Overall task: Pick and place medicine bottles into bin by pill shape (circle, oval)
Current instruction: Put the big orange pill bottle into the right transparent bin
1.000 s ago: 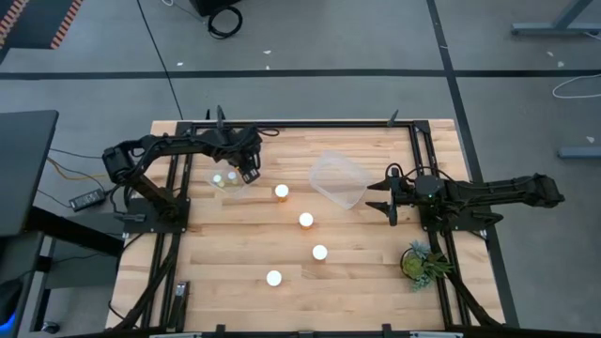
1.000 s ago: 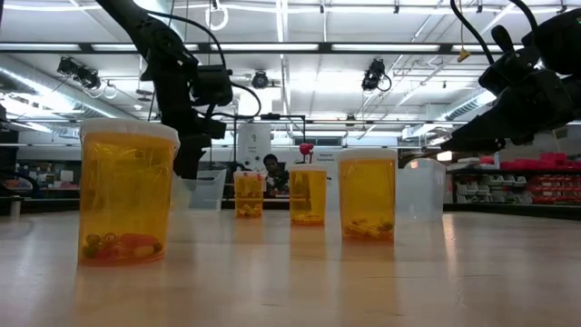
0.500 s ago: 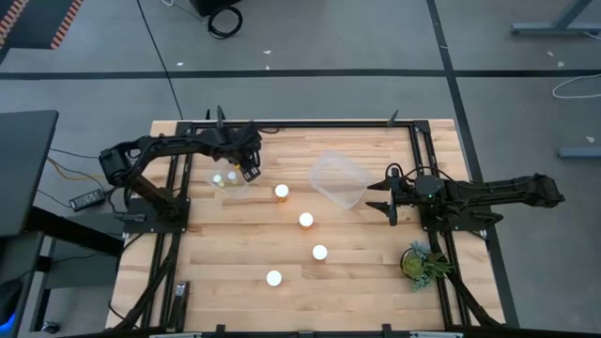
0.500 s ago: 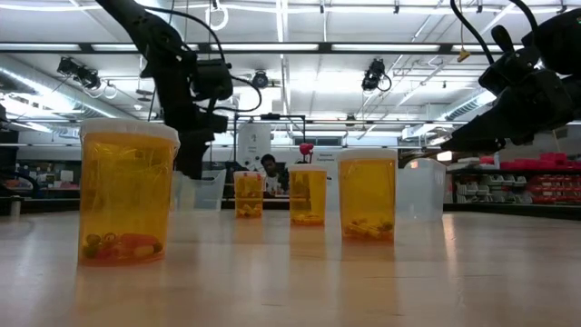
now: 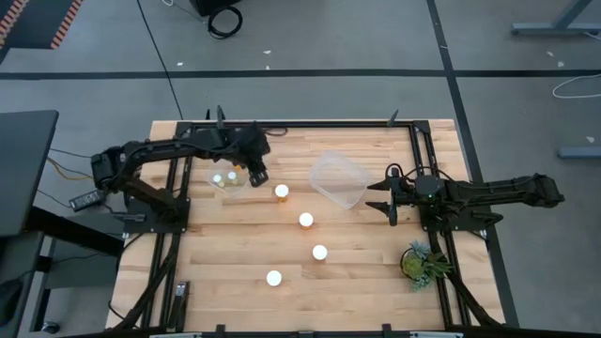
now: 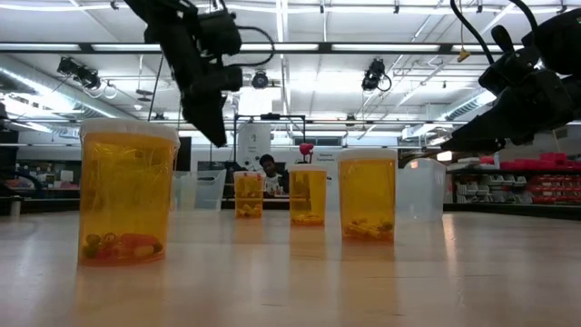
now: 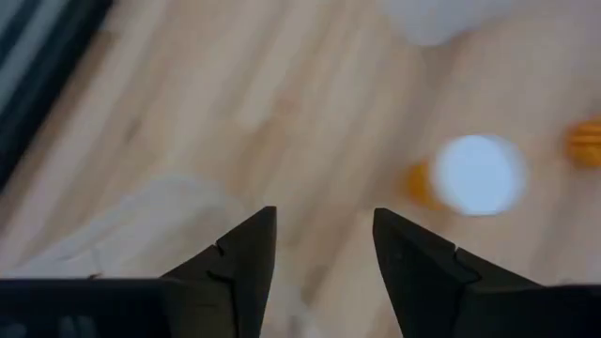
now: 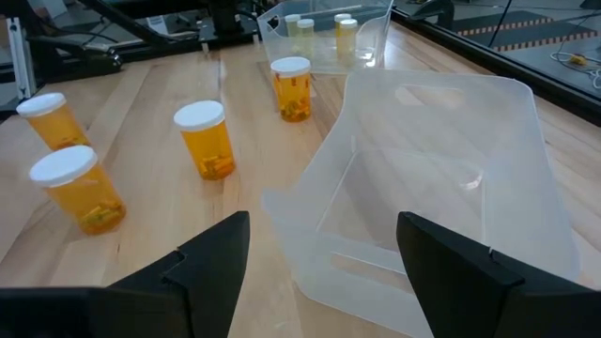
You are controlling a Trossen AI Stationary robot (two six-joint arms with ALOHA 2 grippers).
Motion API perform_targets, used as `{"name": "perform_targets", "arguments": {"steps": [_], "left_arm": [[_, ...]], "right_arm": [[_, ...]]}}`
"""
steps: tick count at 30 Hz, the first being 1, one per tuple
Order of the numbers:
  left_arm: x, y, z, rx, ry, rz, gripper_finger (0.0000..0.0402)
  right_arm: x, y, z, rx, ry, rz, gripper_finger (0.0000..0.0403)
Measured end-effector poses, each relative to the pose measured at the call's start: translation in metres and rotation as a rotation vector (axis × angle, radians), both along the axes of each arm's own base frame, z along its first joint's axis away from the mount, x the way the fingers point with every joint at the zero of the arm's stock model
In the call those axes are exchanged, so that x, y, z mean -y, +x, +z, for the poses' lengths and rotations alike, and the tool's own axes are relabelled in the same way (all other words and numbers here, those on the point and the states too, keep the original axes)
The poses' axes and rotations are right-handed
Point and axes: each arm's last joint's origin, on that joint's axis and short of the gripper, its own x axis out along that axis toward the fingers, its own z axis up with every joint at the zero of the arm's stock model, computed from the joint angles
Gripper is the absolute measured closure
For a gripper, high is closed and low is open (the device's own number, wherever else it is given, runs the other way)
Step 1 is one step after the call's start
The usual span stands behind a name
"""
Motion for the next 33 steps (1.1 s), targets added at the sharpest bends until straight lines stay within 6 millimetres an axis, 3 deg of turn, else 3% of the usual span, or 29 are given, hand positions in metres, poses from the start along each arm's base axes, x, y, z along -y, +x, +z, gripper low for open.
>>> {"name": "perform_targets", "arguments": {"steps": [5,9,14,22,33], "left_arm": [[0.029,0.01,0.006,-0.005,-0.033,-0.07,0.0233],[0.06,0.005,0.014,0.027,0.066,-0.186,0.026],[0.086,-0.017,0.027,0.161,0.186,-0.284,0.03],[0.092,-0.051,0.038,0.439,0.391,-0.4,0.0332],[0.095,-0.083,0.059,0.668,0.588,-0.484,0.0324]], "right_arm": [[0.0,0.0,0.0,0.0,0.0,0.0,0.0127],[0.0,0.0,0.0,0.0,0.0,0.0,0.0127],[0.0,0.0,0.0,0.002,0.0,0.0,0.0127],[0.0,0.0,-0.001,-0.007,0.0,0.0,0.0127],[0.0,0.0,-0.001,-0.012,0.001,0.0,0.0127]]}}
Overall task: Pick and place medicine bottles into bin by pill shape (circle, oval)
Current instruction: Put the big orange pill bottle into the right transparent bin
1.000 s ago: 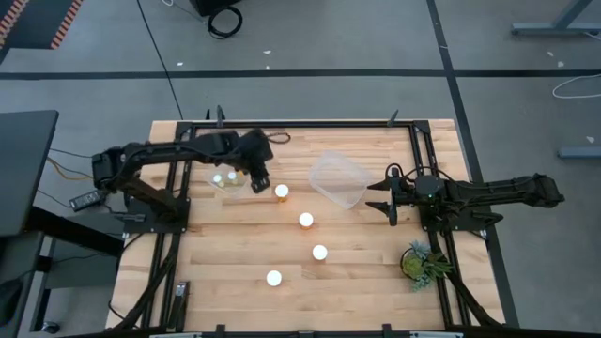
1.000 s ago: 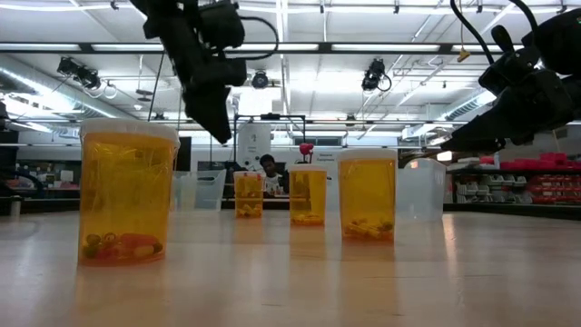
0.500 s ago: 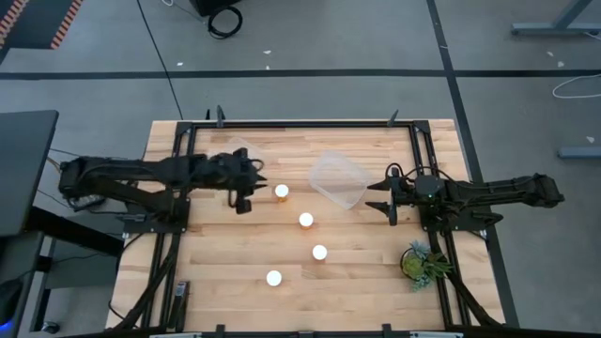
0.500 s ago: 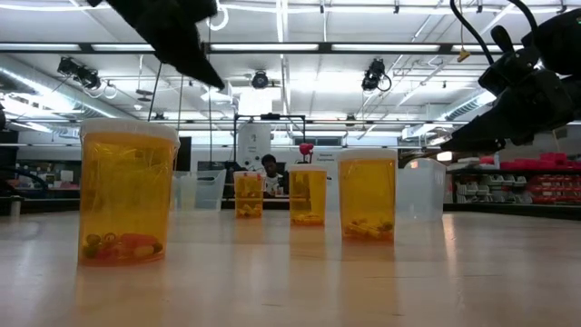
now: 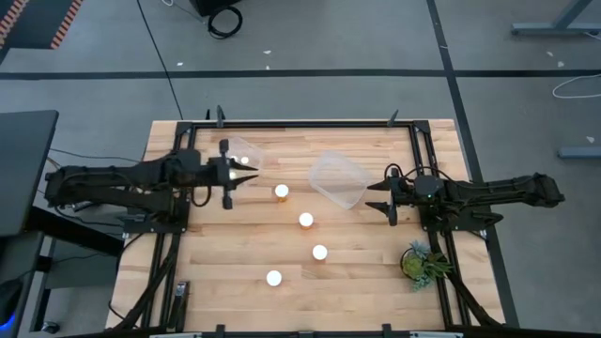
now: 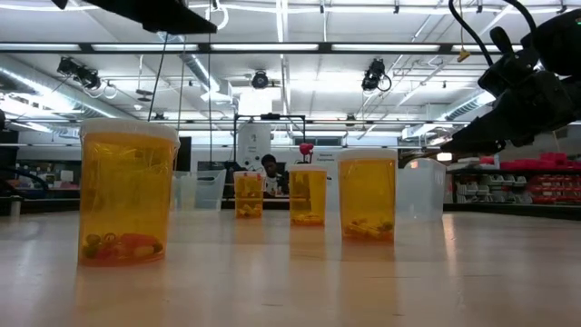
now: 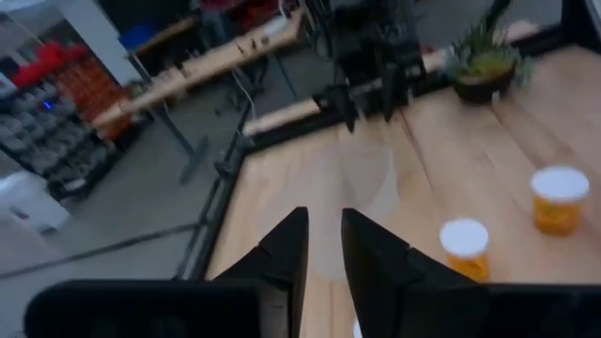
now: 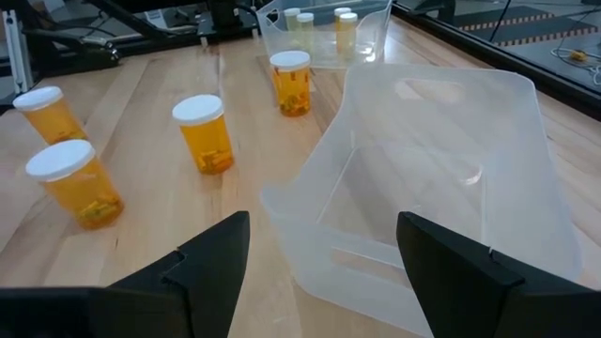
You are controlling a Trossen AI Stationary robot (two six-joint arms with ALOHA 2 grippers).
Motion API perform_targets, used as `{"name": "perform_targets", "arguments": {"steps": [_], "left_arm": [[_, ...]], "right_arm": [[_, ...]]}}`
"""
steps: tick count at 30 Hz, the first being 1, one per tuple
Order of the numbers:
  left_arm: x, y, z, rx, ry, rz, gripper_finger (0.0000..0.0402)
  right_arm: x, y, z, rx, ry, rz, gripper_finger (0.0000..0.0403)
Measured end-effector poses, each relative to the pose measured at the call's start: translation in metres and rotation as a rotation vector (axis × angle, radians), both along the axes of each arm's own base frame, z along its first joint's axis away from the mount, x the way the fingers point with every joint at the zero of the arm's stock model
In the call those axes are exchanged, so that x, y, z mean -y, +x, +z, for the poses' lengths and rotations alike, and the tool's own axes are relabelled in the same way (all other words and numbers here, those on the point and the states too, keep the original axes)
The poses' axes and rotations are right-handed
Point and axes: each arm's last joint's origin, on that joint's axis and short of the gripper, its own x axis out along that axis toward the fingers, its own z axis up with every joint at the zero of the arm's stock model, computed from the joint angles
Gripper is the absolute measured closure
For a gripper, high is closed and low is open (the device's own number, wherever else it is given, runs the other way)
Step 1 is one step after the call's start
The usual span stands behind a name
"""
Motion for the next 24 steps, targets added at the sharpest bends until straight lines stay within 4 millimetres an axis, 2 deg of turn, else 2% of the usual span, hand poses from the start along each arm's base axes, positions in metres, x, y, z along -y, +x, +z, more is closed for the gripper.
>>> {"name": "perform_targets", "arguments": {"steps": [7,12,15,18,24], "left_arm": [[0.003,-0.007,0.006,0.078,-0.023,-0.084,0.0329],[0.005,-0.006,-0.031,0.029,-0.093,-0.126,0.033],[0.005,-0.011,-0.048,0.024,-0.11,-0.122,0.0331],[0.006,-0.022,-0.055,0.07,-0.106,-0.124,0.0331],[0.008,-0.048,-0.062,0.176,-0.136,-0.124,0.0331]], "right_arm": [[0.0,0.0,0.0,-0.001,0.0,0.0,0.0127],[0.0,0.001,0.003,0.033,0.009,-0.008,0.0127],[0.0,0.004,0.018,0.222,0.144,-0.036,0.0127],[0.0,0.005,0.031,0.368,0.224,-0.029,0.0127],[-0.002,0.007,0.033,0.383,0.277,0.03,0.0127]]}}
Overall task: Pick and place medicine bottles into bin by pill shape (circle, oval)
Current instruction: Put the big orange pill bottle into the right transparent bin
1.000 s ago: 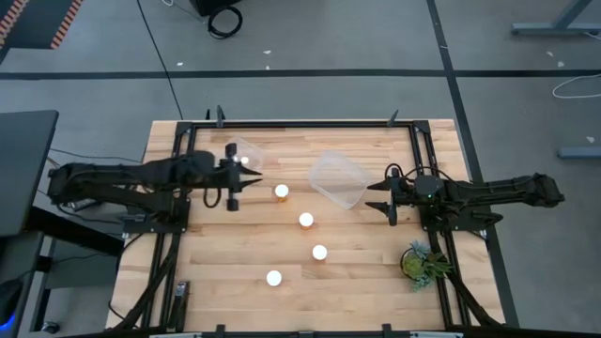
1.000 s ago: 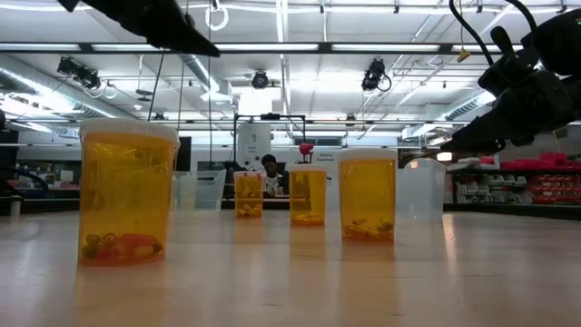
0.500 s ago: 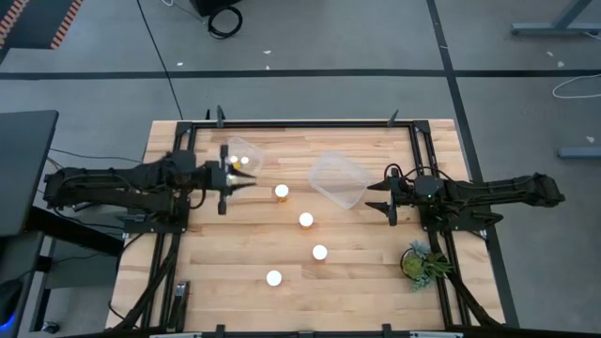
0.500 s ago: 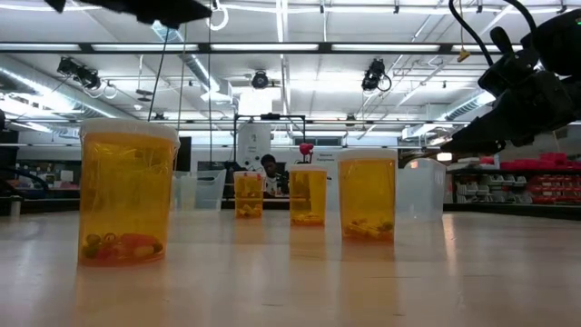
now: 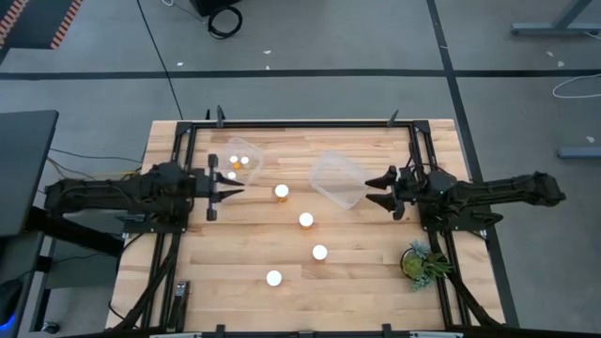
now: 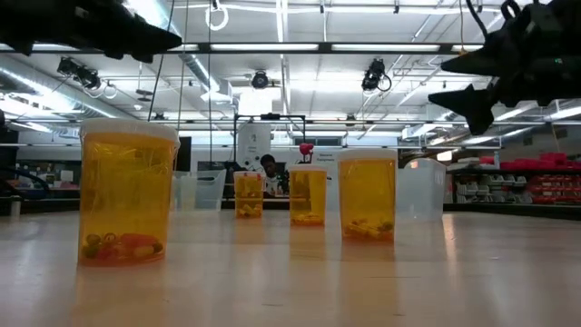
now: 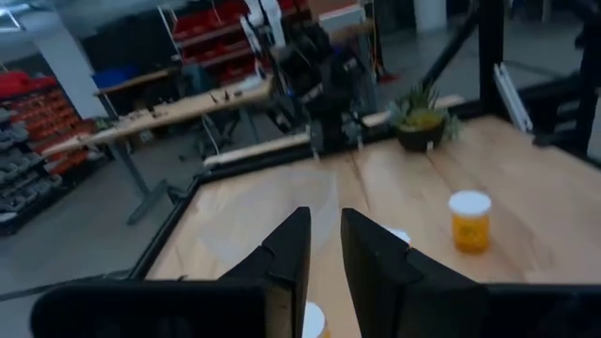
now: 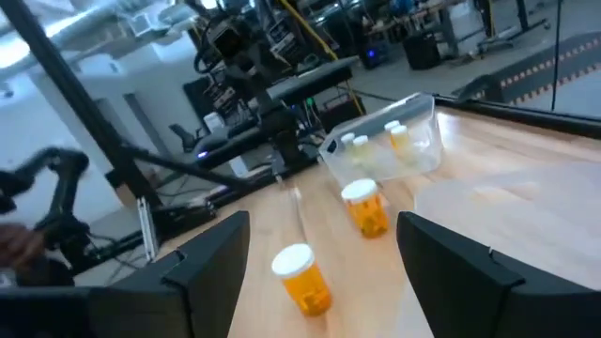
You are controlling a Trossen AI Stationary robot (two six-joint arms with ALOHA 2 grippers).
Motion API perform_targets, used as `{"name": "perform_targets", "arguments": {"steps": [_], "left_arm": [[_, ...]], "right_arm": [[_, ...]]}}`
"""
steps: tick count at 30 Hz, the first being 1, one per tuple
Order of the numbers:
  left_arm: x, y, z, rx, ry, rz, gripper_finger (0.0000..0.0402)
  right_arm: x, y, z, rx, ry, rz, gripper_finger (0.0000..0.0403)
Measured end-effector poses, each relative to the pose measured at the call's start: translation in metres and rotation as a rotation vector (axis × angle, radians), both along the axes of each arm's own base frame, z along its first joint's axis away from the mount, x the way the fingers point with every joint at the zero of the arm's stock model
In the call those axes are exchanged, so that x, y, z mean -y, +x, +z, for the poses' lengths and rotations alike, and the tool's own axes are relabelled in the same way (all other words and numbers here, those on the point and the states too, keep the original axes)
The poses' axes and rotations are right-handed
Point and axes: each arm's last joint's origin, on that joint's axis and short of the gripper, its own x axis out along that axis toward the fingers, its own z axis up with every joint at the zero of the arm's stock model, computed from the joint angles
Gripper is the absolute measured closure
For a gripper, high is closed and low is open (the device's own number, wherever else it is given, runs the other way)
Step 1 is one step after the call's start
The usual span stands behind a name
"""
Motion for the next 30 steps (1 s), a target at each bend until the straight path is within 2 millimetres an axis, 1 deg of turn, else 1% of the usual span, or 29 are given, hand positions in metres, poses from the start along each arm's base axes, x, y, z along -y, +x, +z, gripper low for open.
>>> {"name": "perform_targets", "arguments": {"steps": [5,7,9,13,17,21,26,30], "left_arm": [[0.001,-0.015,-0.003,0.063,-0.02,0.001,0.0333],[0.002,-0.021,-0.002,0.09,-0.025,0.0,0.0334],[0.002,-0.025,-0.002,0.088,-0.029,0.001,0.0335],[0.003,-0.033,-0.003,0.096,-0.041,0.002,0.0335],[0.003,-0.039,-0.003,0.098,-0.038,0.011,0.0335],[0.003,-0.042,-0.007,0.069,-0.04,0.012,0.0335],[0.003,-0.043,-0.01,0.043,-0.048,0.012,0.0335],[0.003,-0.043,-0.008,0.062,-0.084,0.013,0.0335]], "right_arm": [[0.0,0.005,0.006,0.082,0.083,0.007,0.0127],[0.0,0.009,0.005,0.064,0.098,0.001,0.0127],[0.002,0.014,0.006,0.034,0.105,-0.042,0.0127],[0.004,0.03,0.012,-0.028,0.138,-0.094,0.0127],[0.005,0.054,0.021,-0.105,0.131,-0.085,0.0127],[0.002,0.083,0.027,-0.194,0.052,-0.059,0.0127],[-0.01,0.123,0.034,-0.316,-0.051,0.005,0.0127],[-0.021,0.151,0.034,-0.446,-0.144,0.063,0.0127]]}}
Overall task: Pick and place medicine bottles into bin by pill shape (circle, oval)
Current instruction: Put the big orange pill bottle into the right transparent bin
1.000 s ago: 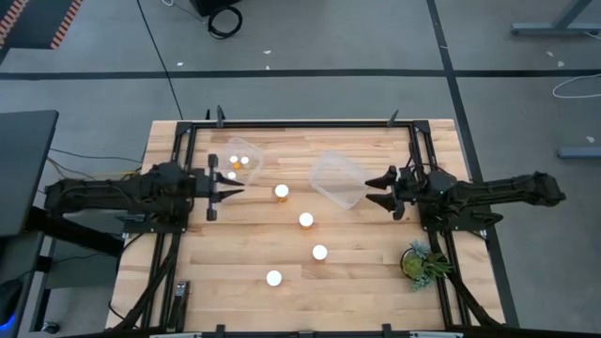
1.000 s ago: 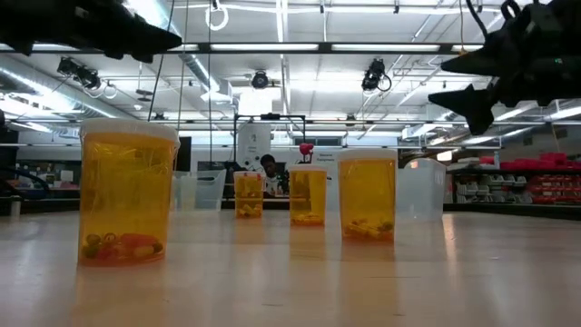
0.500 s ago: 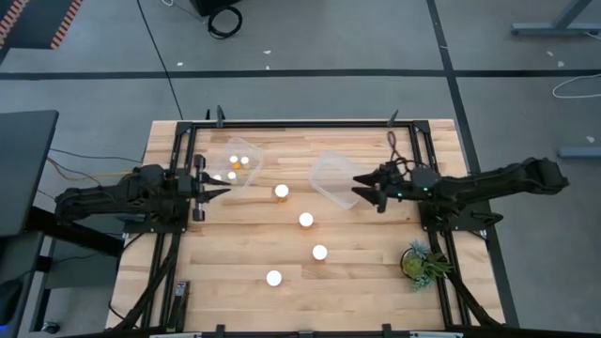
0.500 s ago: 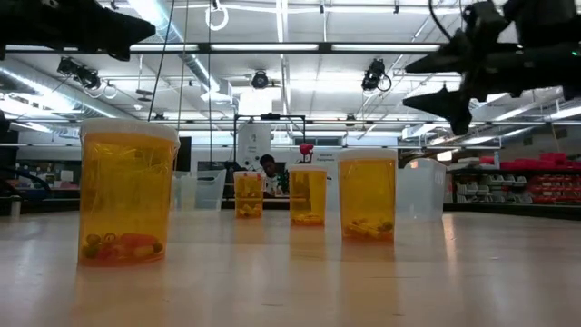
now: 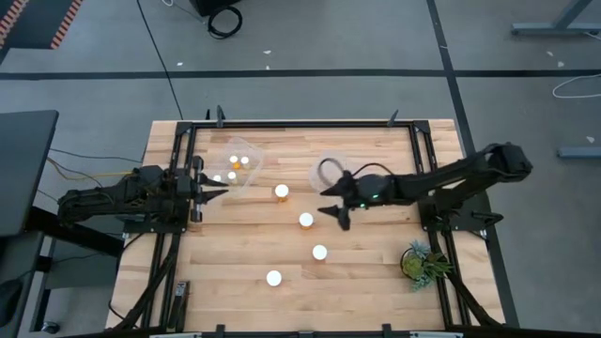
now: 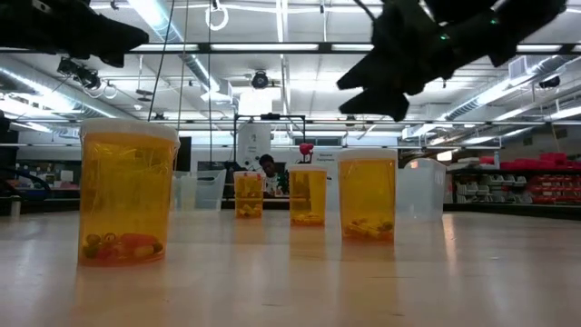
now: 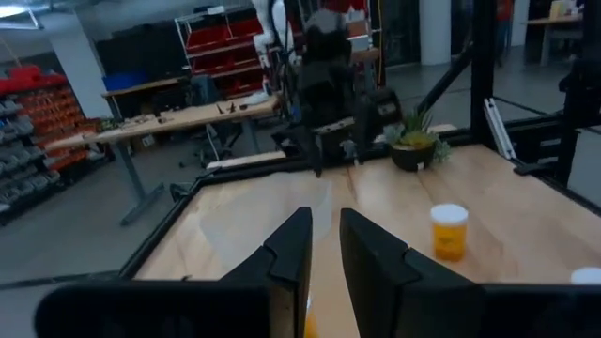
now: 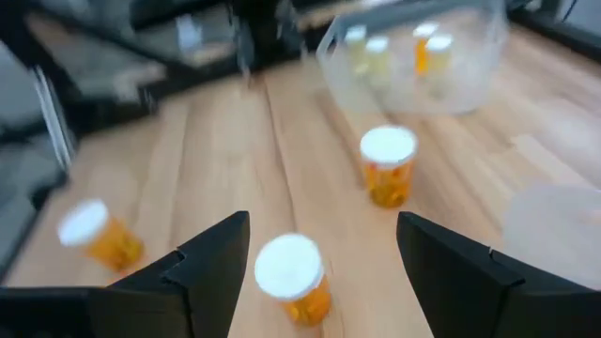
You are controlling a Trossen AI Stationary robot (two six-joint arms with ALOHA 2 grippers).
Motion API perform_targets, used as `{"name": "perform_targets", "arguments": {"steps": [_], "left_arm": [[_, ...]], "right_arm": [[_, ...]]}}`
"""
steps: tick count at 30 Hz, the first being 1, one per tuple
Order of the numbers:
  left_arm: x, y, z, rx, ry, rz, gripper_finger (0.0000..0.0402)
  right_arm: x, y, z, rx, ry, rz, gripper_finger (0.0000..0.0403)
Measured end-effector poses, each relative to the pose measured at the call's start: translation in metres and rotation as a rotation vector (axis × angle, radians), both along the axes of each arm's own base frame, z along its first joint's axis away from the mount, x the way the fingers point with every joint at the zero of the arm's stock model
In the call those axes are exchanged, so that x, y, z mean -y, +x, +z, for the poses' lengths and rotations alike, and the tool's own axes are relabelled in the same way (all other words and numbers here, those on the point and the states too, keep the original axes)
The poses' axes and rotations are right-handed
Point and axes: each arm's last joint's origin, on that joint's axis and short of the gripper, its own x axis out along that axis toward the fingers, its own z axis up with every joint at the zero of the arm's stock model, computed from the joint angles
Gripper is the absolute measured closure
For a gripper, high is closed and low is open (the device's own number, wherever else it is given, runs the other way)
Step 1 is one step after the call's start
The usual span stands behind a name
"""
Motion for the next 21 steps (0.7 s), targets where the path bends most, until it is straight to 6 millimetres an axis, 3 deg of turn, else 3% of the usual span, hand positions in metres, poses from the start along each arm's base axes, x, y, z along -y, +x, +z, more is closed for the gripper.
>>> {"name": "perform_targets", "arguments": {"steps": [8,21], "left_arm": [[0.0,0.0,-0.001,-0.002,-0.043,0.001,0.0331],[0.0,0.0,0.0,-0.002,-0.043,0.001,0.0333]], "right_arm": [[-0.013,0.041,-0.001,-0.225,-0.098,0.031,0.0127],[-0.039,0.085,-0.005,-0.355,-0.193,0.049,0.0089]]}}
